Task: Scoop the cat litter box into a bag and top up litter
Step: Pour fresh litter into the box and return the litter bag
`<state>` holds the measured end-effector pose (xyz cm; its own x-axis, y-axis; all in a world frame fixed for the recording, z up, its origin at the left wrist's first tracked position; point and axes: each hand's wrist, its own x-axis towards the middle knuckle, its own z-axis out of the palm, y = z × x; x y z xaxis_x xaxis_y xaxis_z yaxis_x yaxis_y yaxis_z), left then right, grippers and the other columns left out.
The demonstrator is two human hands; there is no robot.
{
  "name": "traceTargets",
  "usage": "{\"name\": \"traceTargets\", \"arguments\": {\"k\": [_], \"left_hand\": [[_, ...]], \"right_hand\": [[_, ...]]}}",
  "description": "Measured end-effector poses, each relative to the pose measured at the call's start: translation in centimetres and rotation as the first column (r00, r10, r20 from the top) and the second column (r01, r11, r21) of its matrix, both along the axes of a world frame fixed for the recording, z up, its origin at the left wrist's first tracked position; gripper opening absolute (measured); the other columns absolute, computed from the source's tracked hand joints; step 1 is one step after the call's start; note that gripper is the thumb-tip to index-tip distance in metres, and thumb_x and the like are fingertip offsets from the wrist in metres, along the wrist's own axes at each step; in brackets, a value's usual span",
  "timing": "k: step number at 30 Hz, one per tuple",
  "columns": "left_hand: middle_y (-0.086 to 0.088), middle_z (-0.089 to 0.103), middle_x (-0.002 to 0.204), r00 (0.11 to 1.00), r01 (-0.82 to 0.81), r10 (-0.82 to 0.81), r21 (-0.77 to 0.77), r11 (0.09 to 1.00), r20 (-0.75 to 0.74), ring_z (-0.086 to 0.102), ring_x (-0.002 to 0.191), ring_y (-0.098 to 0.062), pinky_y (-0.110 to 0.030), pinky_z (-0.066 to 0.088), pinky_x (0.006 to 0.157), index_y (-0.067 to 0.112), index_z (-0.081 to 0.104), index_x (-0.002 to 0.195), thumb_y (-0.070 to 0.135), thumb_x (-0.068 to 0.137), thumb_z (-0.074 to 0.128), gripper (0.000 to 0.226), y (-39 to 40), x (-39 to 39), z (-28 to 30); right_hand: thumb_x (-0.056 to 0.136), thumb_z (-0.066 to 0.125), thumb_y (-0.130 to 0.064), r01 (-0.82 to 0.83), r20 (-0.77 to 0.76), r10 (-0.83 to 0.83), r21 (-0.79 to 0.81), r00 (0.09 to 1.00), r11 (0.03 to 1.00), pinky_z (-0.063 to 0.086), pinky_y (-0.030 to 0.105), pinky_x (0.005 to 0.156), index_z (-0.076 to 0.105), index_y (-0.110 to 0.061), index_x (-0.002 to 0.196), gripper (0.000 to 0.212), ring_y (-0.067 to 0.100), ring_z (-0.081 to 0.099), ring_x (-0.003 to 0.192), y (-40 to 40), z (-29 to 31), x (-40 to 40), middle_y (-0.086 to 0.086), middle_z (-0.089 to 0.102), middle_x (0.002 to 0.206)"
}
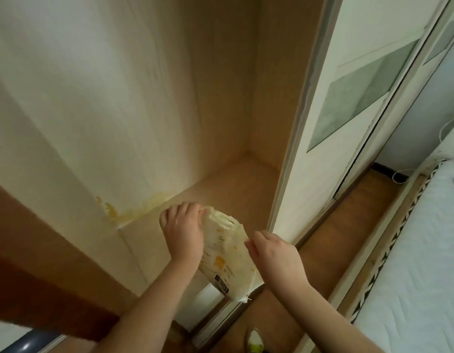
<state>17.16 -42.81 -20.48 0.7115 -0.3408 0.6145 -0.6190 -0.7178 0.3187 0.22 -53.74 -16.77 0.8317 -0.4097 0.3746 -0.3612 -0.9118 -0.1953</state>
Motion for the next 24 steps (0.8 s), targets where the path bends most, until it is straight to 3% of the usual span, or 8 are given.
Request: {"name": "traceTargets", "arguments": {"k": [4,7,10,14,16,18,19,24], "left_hand": [[0.001,0.068,0.082,0.997,-0.083,0.082,0.057,0.995,0.006,0.056,0.08,-0.026,-0.042,0.039,0.084,0.018,0.071,0.086,0.018,0.081,0.075,0.006,-3.4,3.5,-1.4],[-0.001,0.068,0.081,0.988,-0.143,0.147,0.1,0.985,-0.034,0.055,0.08,-0.028,-0.047,0.042,0.09,0.018,0.073,0.082,0.024,0.081,0.074,0.006,-6.8,7.0,-2.3],[-0.002,0.068,0.083,0.988,-0.133,0.146,0.186,0.974,-0.057,0.055,0.083,-0.028,-0.051,0.039,0.097,0.019,0.074,0.08,0.023,0.08,0.074,0.005,-9.3,10.8,-2.7],[0.002,0.068,0.076,0.996,-0.064,0.08,0.388,0.92,-0.026,0.057,0.079,-0.025,-0.042,0.039,0.086,0.023,0.074,0.076,0.019,0.073,0.079,0.006,-11.4,15.8,-1.9],[0.005,0.066,0.072,0.998,-0.04,0.057,0.47,0.882,-0.022,0.057,0.077,-0.023,-0.038,0.037,0.078,0.025,0.074,0.073,0.016,0.067,0.082,0.013,-12.1,18.1,-1.1],[0.004,0.066,0.071,1.0,-0.008,0.015,0.526,0.85,-0.009,0.058,0.075,-0.024,-0.036,0.04,0.071,0.024,0.074,0.072,0.014,0.064,0.082,0.015,-12.7,20.2,-0.2],[0.002,0.066,0.07,1.0,0.017,-0.018,0.552,0.834,-0.004,0.058,0.073,-0.026,-0.035,0.043,0.068,0.023,0.075,0.072,0.012,0.063,0.081,0.015,-13.0,21.2,0.2],[-0.004,0.062,0.068,0.989,0.148,-0.114,0.657,0.739,-0.094,0.057,0.071,-0.027,-0.034,0.045,0.063,0.013,0.073,0.072,0.002,0.054,0.074,0.02,-14.7,24.9,0.9]], "right_hand": [[0.063,0.086,-0.022,-0.117,-0.155,0.118,0.012,0.981,0.993,0.026,0.019,0.034,0.052,-0.022,0.059,0.034,0.008,0.044,0.042,-3.1,-1.4,4.4,-0.01,0.047,0.053],[0.044,0.091,-0.018,-0.175,-0.262,0.174,0.02,0.949,0.984,0.026,0.018,0.034,0.055,-0.022,0.056,0.038,0.009,0.046,0.04,-5.9,-2.2,8.1,-0.009,0.049,0.05],[0.039,0.091,-0.015,-0.198,-0.302,0.203,0.046,0.932,0.979,0.027,0.017,0.031,0.056,-0.019,0.054,0.038,0.011,0.048,0.038,-7.8,-2.8,11.7,-0.006,0.05,0.048],[0.035,0.091,-0.012,-0.211,-0.315,0.231,0.096,0.921,0.973,0.031,0.017,0.026,0.06,-0.014,0.054,0.036,0.013,0.047,0.033,-9.9,-3.0,16.0,-0.001,0.052,0.047],[0.05,0.086,-0.009,-0.188,-0.355,0.212,0.101,0.911,0.977,0.036,0.021,0.031,0.064,-0.013,0.062,0.026,0.015,0.055,0.039,-10.8,-2.5,17.7,0.001,0.058,0.055],[0.076,0.065,-0.001,-0.167,-0.388,0.183,0.074,0.903,0.983,0.045,0.026,0.047,0.066,-0.012,0.083,0.013,0.019,0.066,0.062,-11.8,-2.1,19.4,0.004,0.066,0.077],[0.084,0.055,0.002,-0.161,-0.418,0.179,0.079,0.891,0.984,0.048,0.028,0.054,0.066,-0.012,0.091,0.019,0.02,0.068,0.073,-12.2,-1.9,20.3,0.005,0.067,0.085],[0.089,0.047,0.002,-0.135,-0.47,0.185,0.138,0.863,0.981,0.053,0.03,0.069,0.067,-0.01,0.098,0.025,0.022,0.069,0.09,-12.5,-2.3,24.1,0.006,0.071,0.098]]}}
